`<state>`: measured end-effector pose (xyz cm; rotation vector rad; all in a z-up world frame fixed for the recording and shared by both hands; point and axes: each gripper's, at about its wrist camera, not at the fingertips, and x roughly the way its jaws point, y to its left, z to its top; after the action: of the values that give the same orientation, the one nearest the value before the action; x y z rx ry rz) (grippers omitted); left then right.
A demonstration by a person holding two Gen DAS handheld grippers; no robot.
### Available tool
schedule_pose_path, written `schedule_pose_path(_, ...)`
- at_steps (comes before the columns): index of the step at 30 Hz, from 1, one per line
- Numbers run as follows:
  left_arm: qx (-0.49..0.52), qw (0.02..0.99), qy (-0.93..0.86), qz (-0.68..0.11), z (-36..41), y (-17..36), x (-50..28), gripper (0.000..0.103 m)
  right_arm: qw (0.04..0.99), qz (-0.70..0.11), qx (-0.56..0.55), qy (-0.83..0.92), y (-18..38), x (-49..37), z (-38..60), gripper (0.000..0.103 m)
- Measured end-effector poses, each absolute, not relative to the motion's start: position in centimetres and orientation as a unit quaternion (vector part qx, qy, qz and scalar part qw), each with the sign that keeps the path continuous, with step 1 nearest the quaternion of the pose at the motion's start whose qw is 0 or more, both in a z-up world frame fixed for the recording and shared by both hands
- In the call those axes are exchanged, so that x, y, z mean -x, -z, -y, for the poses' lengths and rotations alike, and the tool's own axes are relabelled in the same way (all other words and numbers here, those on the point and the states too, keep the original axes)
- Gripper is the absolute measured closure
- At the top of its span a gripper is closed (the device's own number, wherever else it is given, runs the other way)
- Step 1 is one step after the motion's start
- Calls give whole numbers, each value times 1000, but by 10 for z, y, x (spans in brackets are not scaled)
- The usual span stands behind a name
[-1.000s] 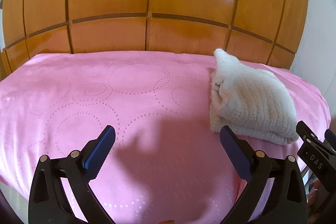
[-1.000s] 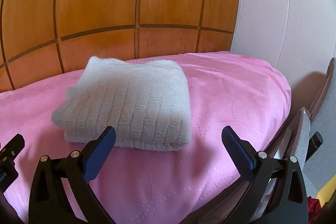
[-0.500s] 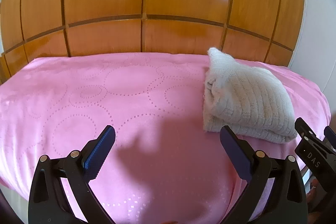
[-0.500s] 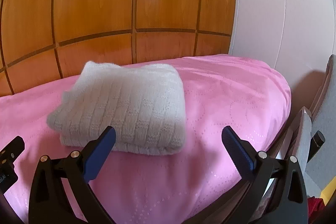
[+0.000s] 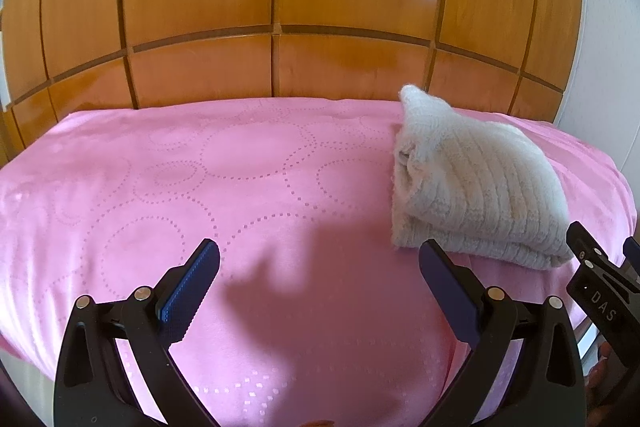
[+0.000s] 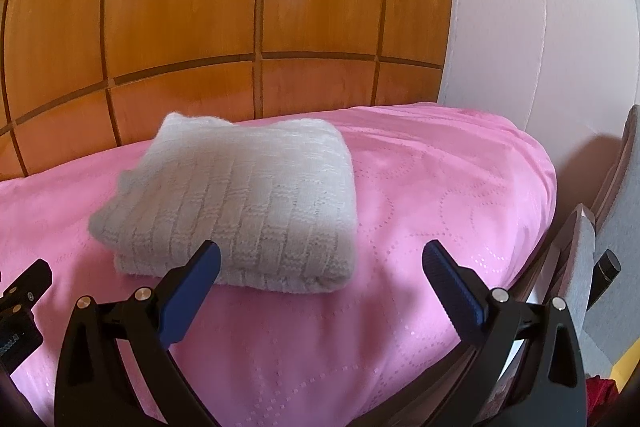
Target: Fold small clothes
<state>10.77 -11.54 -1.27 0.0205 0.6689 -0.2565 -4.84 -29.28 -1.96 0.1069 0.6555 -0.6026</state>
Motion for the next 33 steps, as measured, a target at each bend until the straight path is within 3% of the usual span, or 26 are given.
schedule_pose_path(33,-1,939,128,-319,113,11,-103,4,906,-318,-48,275,20,46,290,2)
